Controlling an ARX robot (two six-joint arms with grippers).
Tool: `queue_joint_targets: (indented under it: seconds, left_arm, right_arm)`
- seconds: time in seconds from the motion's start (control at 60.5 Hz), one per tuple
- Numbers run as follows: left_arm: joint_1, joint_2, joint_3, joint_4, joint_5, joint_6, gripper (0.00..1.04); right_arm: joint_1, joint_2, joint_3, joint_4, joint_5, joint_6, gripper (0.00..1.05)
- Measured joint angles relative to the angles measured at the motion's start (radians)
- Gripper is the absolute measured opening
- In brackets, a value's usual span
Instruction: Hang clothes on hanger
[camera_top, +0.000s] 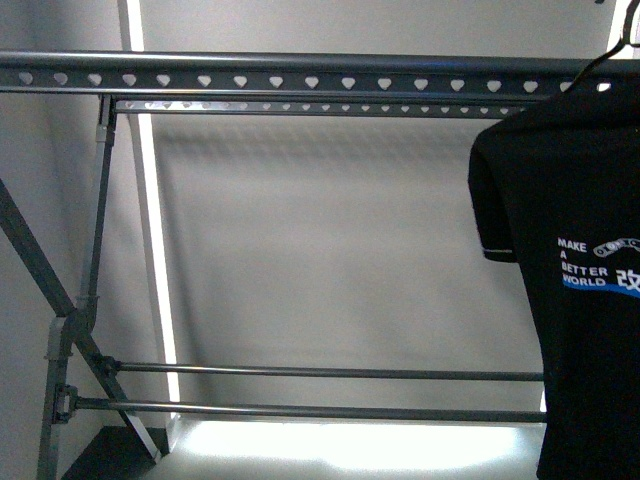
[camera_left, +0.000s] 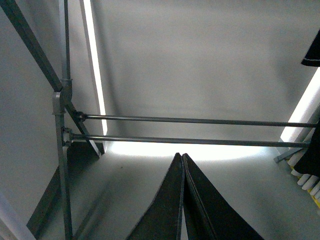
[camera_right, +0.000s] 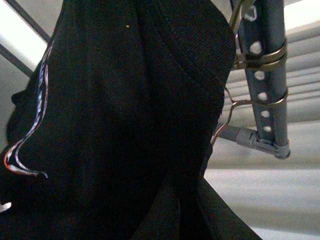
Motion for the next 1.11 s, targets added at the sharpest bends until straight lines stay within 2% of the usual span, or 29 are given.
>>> queue_joint_targets:
  seconds: [0.165, 0.331, 0.678, 0.793, 0.959, 1.107]
  left_arm:
    - [0.0, -0.102, -0.076, -0.02, 0.0, 0.0, 0.04]
    - [0.0, -0.193, -0.124, -0.063, 0.0, 0.0, 0.04]
    - [0.0, -0.372, -0.184, -0.182, 0.0, 0.0, 0.04]
    - [0.0, -0.399, -0.216, -0.165, 0.0, 0.0, 0.04]
    - [0.0, -0.508, -0.217, -0.262, -0.001, 0.0, 0.04]
    - [0.0, -0.586, -0.217, -0.338, -0.001, 0.0, 0.04]
  right_arm:
    - [0.014, 0.002, 0.046, -0.079, 0.003, 0.011, 0.03]
    - [0.021, 0.117, 0.209, -0.182, 0.04, 0.048, 0.03]
    - [0.072, 0.341, 0.518, -0.283, 0.112, 0.089, 0.03]
    - [0.099, 0.381, 0.581, -0.302, 0.13, 0.105, 0.03]
    - [0.126, 0.39, 0.538, -0.277, 0.156, 0.124, 0.03]
    - [0.132, 0.374, 0.393, -0.202, 0.163, 0.12, 0.03]
